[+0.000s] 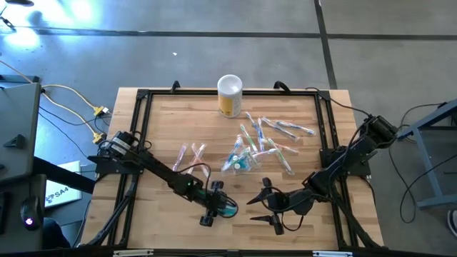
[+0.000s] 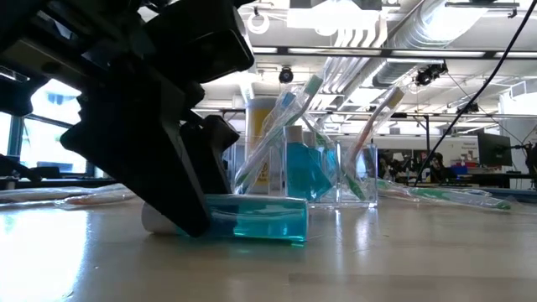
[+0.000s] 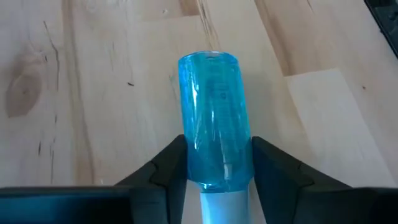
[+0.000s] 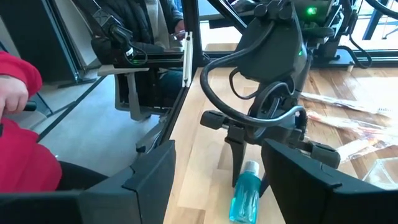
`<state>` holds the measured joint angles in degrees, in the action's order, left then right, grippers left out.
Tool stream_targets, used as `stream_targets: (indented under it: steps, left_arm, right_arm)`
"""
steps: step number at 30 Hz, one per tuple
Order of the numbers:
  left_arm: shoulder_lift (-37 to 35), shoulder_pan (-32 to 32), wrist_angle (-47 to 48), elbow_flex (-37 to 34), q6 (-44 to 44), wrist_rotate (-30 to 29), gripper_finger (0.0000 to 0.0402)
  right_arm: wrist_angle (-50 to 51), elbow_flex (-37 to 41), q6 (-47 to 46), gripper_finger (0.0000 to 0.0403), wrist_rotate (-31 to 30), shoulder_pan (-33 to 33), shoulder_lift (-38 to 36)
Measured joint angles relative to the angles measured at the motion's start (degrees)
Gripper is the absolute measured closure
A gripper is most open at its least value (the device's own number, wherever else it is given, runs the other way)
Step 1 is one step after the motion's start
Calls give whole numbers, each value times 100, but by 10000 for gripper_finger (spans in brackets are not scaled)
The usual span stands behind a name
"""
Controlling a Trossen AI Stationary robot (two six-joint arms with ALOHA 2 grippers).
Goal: Pick & Place toothbrushing station
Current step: Put the blue mouthwash in the transparent organizer
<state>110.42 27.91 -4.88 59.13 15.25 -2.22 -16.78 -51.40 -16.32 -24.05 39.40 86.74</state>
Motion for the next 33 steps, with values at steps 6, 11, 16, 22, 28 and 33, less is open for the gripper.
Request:
stream_targets:
  steps: [6, 11, 16, 22, 28, 33]
  left_arm:
    - [-101, 27, 233, -7, -143, -157, 263]
    - [-376, 209, 1424, 284, -761, -1140, 263]
    - [-417, 660, 2972, 1281, -1624, -2778, 263]
    - [-39, 1155, 3969, 2470, -2621, -3930, 263]
    - [345, 1223, 4343, 3071, -3198, -4201, 263]
    - [438, 1219, 4264, 3218, -3580, -4181, 263]
  right_arm:
    - [0, 0, -19, 173, 0, 0, -2]
    - [41, 0, -307, 173, -172, 0, -2]
    - [431, 0, -1144, 173, -560, -43, -4]
    - [1222, 0, -2389, 173, -127, -374, 106]
    - [412, -2, -2396, 173, 915, -681, 638]
    - [-25, -2, -2418, 170, 1244, -955, 1053]
